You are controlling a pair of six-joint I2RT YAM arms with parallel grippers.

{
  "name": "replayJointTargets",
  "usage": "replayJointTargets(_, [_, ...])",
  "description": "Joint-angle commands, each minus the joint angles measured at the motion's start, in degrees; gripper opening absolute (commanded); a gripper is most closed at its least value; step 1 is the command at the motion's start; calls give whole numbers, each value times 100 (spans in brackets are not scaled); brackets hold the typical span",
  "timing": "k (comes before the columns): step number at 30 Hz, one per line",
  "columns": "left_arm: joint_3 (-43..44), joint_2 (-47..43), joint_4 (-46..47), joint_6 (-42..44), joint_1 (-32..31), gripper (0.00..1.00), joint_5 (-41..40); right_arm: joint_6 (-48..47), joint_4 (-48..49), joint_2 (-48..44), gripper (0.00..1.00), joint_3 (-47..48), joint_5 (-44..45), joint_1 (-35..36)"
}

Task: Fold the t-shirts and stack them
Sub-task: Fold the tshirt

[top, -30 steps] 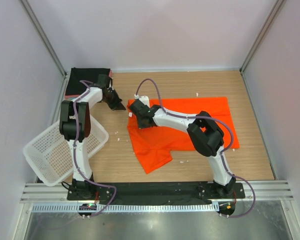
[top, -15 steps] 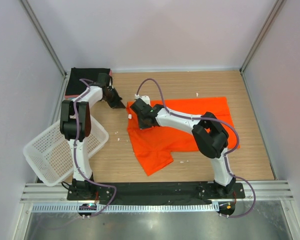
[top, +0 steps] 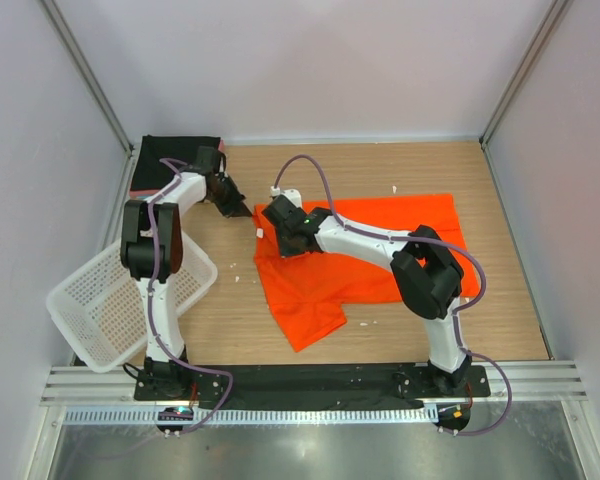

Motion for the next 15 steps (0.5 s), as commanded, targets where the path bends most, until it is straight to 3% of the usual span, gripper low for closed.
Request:
replayJointTargets(1, [74, 42, 252, -118, -31, 0, 2, -7, 143, -340, 1, -13, -31, 39])
replayJointTargets(15, [-14, 315, 191, -127, -101, 0, -516, -121, -23, -358, 1, 66, -110, 39])
